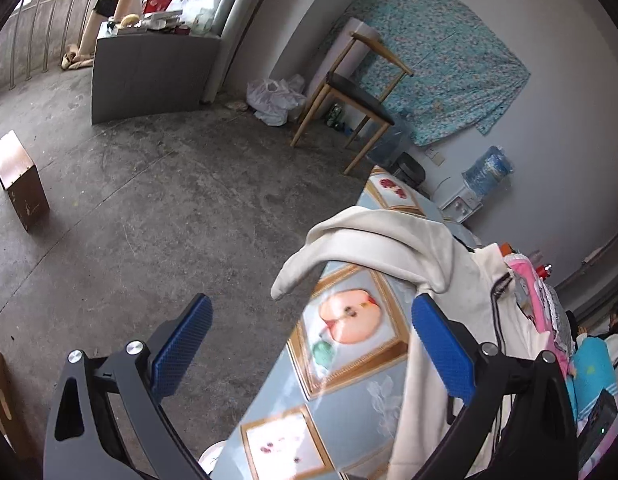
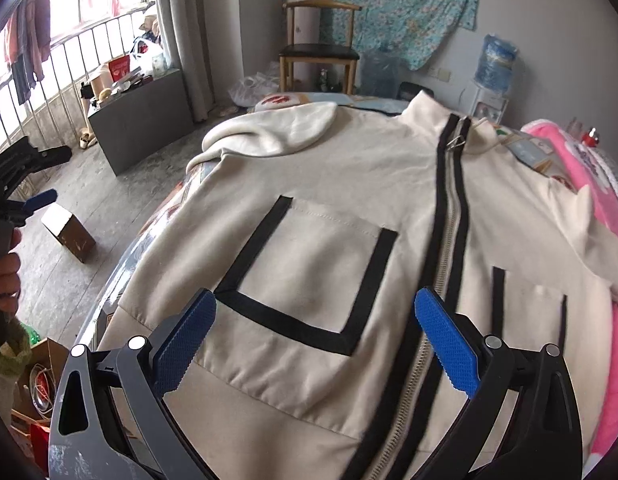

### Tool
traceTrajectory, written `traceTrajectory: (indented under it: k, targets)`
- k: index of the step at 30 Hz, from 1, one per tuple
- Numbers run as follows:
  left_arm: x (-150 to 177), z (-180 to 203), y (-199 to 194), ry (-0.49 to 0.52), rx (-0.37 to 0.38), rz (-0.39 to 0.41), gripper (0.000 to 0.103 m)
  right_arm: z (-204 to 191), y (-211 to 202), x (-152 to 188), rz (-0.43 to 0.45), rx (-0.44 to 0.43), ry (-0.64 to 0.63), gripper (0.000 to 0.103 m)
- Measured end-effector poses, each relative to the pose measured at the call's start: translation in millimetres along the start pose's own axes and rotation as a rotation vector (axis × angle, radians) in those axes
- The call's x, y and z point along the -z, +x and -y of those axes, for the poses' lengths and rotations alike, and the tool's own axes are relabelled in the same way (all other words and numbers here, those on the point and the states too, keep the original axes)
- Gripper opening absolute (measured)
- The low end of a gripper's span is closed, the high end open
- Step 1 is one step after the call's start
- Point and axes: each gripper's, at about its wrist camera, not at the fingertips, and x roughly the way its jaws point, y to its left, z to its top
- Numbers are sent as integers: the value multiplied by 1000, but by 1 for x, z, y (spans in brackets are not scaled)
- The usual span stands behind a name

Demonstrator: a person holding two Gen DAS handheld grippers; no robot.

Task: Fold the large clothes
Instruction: 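Grasp the jacket sleeve with the left tool and lift it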

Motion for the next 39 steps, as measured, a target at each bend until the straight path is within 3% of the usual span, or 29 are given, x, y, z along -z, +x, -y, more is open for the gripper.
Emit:
traceTrajectory:
  k: [3,7,9,11,15,19,24,26,31,36,39]
  targets:
    - [-25,-20,62,-65,2,-150,98,-9,16,-2,-20,-37,-1,97]
    - [-48,-56,156,-279,26,-342,98,-16,31,1,-40,-67,-32,97]
    - [-51,-66,188,-361,0,-377,98,-17,38,3,-60,-74,-47,97]
    - [-49,-73,221,-427,27,-427,98,-17,42,6,-68,-75,-57,97]
    - [-26,-91,274,-740,213,-557,98,-11,51,8,-96,-77,-44,97]
    - [-10,-93,298,-880,377,-570,98,-4,51,9,-87,-82,-8,97]
    - [23,-95,327,-1090,459,-708,98,4,48,8,-62,-96,41,97]
    - [30,-95,334,-1138,476,-713,98,7,49,8,-55,-92,47,97]
    - [23,-98,355,-1147,451,-686,94,22,46,8,-24,-72,110,97]
    - [5,-104,351,-1180,482,-585,65,36,44,11,-18,-51,166,97]
    - [-28,-100,336,-1087,485,-499,40,40,35,12,14,-44,188,97]
